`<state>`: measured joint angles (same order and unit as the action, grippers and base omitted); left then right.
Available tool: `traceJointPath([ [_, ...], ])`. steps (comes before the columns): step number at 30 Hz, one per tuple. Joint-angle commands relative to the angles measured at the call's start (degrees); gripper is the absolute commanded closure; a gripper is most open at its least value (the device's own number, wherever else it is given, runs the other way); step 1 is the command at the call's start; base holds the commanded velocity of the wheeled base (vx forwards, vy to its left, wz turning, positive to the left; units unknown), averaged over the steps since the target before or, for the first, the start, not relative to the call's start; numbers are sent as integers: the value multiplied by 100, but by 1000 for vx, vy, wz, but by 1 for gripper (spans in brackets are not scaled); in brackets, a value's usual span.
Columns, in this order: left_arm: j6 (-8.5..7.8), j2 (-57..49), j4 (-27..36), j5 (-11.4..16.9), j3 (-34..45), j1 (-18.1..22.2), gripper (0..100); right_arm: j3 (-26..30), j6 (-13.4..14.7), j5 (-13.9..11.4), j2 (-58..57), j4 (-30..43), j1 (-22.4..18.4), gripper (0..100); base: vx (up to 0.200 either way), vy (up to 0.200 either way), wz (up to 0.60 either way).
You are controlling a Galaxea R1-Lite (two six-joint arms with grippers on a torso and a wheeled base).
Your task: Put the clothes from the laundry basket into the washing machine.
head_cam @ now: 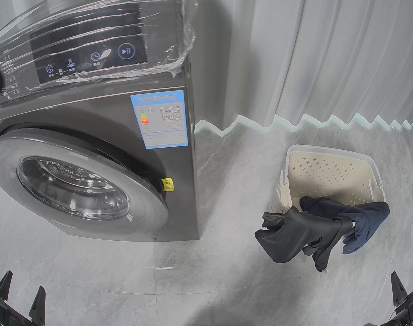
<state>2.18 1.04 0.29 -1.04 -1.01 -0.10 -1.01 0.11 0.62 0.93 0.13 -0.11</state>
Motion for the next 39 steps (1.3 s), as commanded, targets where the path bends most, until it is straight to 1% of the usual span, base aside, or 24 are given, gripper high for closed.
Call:
traceJointPath([
  [1, 2, -77, -3, -11, 92, 1, 0, 92, 7, -1, -14, 4, 2, 0, 0, 200, 0],
  [14, 2, -86, -3, -11, 92, 1, 0, 92, 7, -1, -5, -5, -7, 0, 0, 200, 0],
  [26, 2, -77, -3, -11, 92, 1, 0, 92, 7, -1, -5, -5, -15, 0, 0, 0, 0],
  [31, 2, -77, -3, -11, 92, 1, 0, 92, 7, -1, -5, -5, -7, 0, 0, 0, 600],
  [38, 2, -86, -3, -11, 92, 1, 0, 92, 7, -1, -5, -5, -7, 0, 0, 0, 0],
  [39, 2, -86, -3, -2, 92, 1, 0, 92, 7, -1, -5, -5, -7, 0, 0, 200, 0],
])
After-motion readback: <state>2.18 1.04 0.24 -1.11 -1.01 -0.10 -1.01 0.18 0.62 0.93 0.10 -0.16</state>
